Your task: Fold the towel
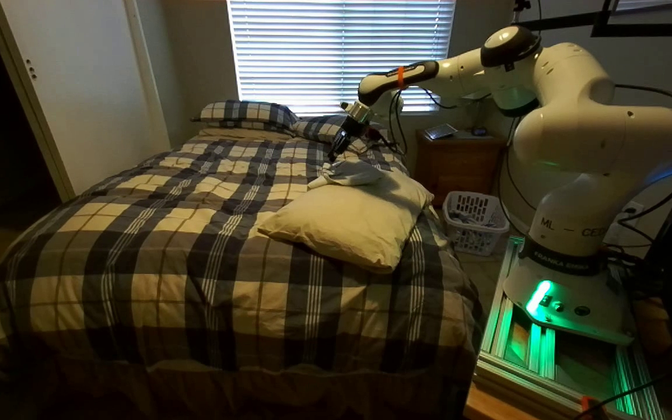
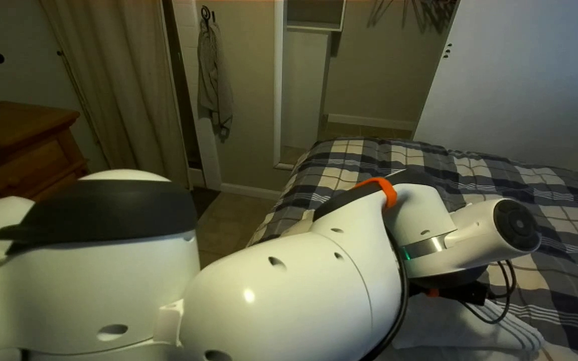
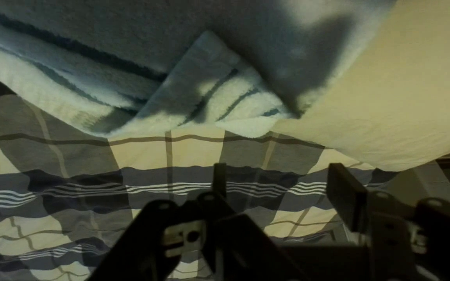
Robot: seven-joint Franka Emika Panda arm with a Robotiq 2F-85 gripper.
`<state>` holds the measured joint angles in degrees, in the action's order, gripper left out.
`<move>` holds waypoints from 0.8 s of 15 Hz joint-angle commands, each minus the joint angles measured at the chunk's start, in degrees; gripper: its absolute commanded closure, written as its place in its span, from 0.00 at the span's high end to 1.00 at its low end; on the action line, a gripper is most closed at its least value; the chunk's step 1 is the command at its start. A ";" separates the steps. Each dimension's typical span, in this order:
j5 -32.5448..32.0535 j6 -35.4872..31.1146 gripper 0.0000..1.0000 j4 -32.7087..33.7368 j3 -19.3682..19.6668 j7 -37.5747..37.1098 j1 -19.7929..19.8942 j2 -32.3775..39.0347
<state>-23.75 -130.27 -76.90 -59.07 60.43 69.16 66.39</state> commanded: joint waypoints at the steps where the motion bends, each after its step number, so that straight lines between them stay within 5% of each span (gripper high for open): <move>1: 0.22 -2.50 0.98 -2.71 1.27 -7.12 1.95 -2.87; 12: 0.27 3.79 1.00 3.31 6.59 -20.06 -1.21 -1.74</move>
<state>-23.78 -129.23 -76.02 -54.04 43.75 69.72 65.06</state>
